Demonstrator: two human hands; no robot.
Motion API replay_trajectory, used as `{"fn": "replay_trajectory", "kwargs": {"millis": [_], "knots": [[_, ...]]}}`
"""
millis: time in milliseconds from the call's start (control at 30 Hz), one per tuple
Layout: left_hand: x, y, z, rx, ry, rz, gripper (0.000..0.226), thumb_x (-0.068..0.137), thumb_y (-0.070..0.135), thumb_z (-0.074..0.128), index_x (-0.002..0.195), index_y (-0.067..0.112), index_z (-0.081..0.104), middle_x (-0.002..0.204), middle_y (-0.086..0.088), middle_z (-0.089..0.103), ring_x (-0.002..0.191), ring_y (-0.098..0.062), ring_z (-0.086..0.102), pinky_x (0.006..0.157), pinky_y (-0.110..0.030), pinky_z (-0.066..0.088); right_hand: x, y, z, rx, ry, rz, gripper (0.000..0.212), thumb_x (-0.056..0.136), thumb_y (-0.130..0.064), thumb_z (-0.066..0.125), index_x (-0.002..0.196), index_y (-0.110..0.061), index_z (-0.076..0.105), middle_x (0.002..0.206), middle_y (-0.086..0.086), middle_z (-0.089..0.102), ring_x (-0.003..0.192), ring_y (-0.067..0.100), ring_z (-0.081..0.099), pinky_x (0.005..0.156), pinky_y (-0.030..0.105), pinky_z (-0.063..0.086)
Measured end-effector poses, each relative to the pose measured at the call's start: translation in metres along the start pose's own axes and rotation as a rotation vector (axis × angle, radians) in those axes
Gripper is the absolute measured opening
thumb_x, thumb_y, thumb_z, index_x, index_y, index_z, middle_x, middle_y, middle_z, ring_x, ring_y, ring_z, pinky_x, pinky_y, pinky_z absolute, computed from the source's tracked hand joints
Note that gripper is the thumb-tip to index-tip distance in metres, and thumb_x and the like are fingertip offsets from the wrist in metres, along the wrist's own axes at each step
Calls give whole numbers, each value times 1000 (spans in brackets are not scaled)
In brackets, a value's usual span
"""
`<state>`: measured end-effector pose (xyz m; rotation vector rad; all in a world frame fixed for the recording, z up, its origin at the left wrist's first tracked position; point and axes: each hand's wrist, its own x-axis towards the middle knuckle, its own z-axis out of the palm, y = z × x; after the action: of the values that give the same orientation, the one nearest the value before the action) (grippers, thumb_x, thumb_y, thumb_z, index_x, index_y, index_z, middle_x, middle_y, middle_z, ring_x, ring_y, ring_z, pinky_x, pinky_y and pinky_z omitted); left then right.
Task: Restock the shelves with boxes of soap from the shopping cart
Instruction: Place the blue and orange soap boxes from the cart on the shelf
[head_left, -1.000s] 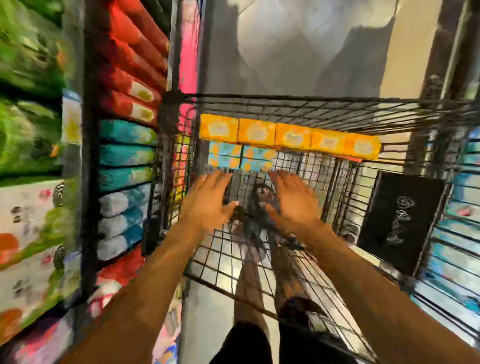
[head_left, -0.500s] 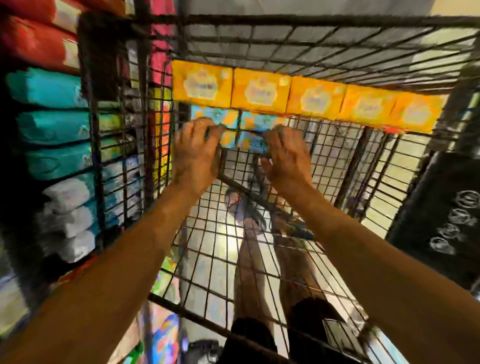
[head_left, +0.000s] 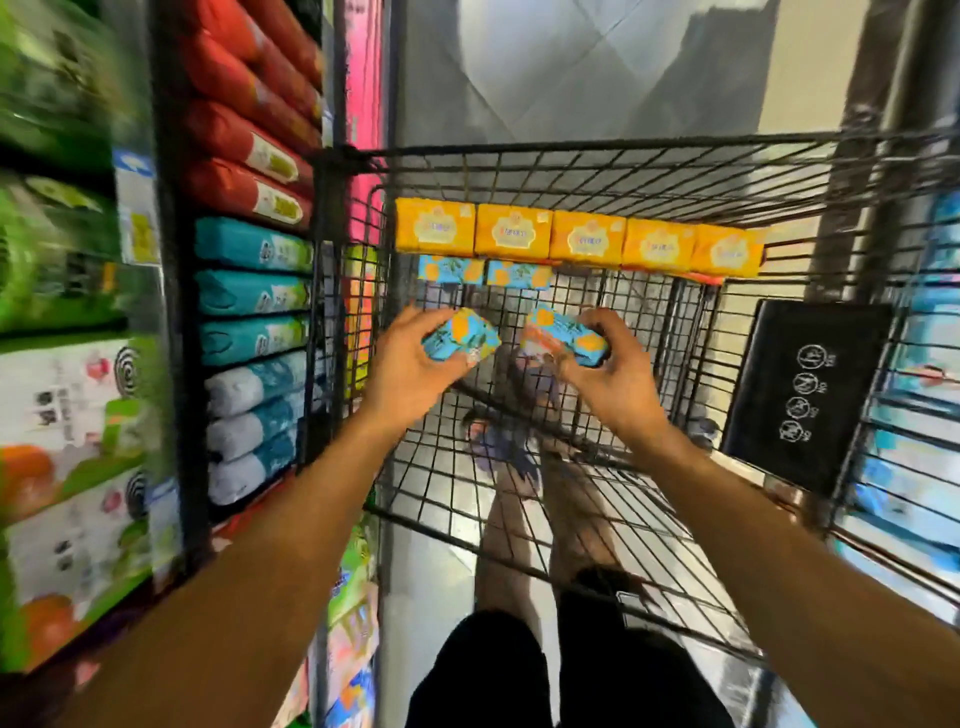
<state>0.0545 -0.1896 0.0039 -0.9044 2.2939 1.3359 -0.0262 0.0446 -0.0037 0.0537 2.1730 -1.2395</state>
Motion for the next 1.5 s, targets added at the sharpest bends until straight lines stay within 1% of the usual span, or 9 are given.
{"fn": "replay_trajectory", "kwargs": {"millis": [100,267,400,533,667,833,1133,1300,1500], "knots": [[-44,26,-18,-197,-7,-72,63,69,21,82,129,15,66,121,-8,65,110,-20,65,96,-33,55,-46,-28,-24,93,54,32,40,82,4,78,117,2,60,101,-5,66,79,-15,63,69,8,50],[-124,59,-40,-408,-4,-60,54,82,0,75,123,32,62,110,6,67,88,4,67,70,-13,54,-124,-70,-58,263,99,20,27,90,0,74,113,-9,63,101,7,69,77,2,65,70,22,58],[-182,76,-51,-604,65,-41,56,62,14,75,114,27,61,107,3,71,103,-16,64,77,-19,55,-183,-95,-77,427,127,19,36,90,-1,74,120,-14,58,96,4,71,77,9,72,77,31,62],[-245,77,-52,-880,184,-66,51,54,23,88,100,20,68,103,2,75,105,-30,64,84,-37,56,-229,-116,-92,498,138,-2,36,91,-3,74,122,-1,57,100,14,69,72,4,69,63,18,57],[-313,81,-44,-1148,270,-77,49,64,16,88,109,15,71,119,-22,69,99,-33,68,88,-46,55,-262,-131,-106,615,52,4,28,92,-3,71,118,-3,61,110,18,75,92,30,72,65,29,61],[-388,94,-22,-1261,396,-62,33,85,11,68,117,15,66,115,-12,72,94,-26,73,74,-49,60,-292,-146,-122,626,-111,-38,27,94,-2,66,120,-9,64,111,15,76,93,27,73,85,45,55],[-516,103,28,-1479,821,-51,25,84,0,64,105,13,64,98,-8,77,79,-17,74,65,-37,62,-344,-141,-121,607,-404,-72,27,94,-3,67,120,-6,65,109,14,75,89,21,71,70,28,62],[-585,91,32,-1561,1055,-50,64,65,14,80,122,-5,60,115,-21,69,87,-21,73,68,-33,62,-380,-136,-98,534,-545,-133,26,94,-5,67,120,-7,63,105,8,74,90,18,69,71,27,61],[-671,54,41,-1591,1252,-18,26,83,17,66,107,8,70,101,-14,75,83,-20,74,73,-35,61,-445,-134,-48,393,-766,-231,27,94,-3,67,121,-3,62,108,13,73,90,16,70,73,26,60]]}}
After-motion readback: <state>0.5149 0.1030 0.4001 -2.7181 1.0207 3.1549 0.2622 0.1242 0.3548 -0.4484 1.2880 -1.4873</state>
